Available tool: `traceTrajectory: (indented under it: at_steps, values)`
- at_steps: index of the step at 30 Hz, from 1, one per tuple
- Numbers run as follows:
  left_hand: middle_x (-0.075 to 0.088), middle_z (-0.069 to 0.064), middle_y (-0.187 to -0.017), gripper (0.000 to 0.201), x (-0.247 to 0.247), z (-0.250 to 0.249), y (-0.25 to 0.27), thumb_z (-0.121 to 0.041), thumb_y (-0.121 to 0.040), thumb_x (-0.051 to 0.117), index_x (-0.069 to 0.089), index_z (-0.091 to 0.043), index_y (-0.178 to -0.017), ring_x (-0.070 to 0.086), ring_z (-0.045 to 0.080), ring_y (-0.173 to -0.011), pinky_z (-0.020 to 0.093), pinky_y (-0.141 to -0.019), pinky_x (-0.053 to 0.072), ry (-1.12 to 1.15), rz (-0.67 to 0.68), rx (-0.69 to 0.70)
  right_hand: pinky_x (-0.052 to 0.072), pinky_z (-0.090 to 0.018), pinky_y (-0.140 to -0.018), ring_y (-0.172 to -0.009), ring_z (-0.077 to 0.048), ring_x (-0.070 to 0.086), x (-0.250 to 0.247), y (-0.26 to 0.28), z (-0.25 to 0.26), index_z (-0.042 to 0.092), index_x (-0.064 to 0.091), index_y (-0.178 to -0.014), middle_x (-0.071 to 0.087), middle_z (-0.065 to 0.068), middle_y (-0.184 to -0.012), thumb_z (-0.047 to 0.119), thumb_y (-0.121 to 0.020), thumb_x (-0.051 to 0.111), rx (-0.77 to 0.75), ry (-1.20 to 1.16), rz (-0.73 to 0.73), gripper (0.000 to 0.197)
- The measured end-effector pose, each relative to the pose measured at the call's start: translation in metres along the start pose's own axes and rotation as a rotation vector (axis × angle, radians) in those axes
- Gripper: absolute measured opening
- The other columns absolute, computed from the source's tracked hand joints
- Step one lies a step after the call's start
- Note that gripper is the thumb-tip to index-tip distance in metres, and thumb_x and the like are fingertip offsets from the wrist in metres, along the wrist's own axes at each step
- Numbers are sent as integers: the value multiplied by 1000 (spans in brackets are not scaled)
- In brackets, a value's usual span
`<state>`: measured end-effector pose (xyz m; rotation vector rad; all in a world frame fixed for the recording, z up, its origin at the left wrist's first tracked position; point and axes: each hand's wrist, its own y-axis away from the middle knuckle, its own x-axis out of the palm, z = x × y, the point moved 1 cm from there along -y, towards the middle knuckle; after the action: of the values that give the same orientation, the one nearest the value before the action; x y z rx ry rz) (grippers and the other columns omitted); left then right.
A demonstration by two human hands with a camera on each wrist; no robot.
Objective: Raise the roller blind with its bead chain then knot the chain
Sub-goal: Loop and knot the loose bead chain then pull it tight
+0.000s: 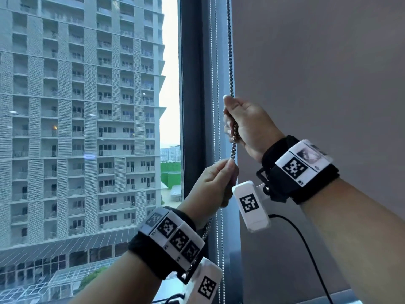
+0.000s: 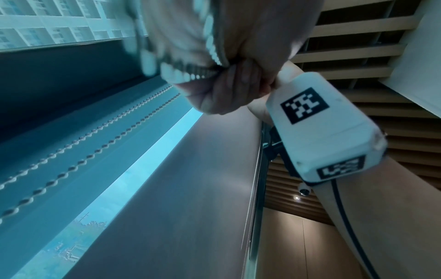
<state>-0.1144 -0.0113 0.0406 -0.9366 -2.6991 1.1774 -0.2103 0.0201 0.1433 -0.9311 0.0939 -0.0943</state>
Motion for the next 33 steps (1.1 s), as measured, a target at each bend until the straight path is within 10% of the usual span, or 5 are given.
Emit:
traceTrajectory:
  at_steps: [13, 26, 33]
  values:
    - [38, 4, -50, 33, 0, 7, -4, -22, -101, 33, 52, -9, -77, 34, 11, -39, 24, -41, 28, -23, 51, 48, 45, -12, -50, -53, -4, 53, -14, 13, -11, 17, 59, -92, 55, 2, -76, 16, -91, 56, -73, 94, -140, 3]
    - [44, 1, -52, 30, 10, 7, 0, -22, -100, 35, 55, -2, -89, 41, 9, -42, 18, -45, 34, -86, 60, 15, 46, -10, -55, -62, -5, 56, -24, 22, -12, 19, 57, -112, 58, 3, -82, 13, -90, 57, -100, 115, -156, 22]
    - [58, 5, -65, 24, 10, 2, 0, -20, -100, 39, 60, -8, -101, 57, 15, -60, 21, -54, 48, -137, 51, -80, 53, -42, -88, -87, -13, 57, -28, 36, -19, 33, 48, -122, 62, 7, -106, 19, -86, 60, -135, 280, -177, 40]
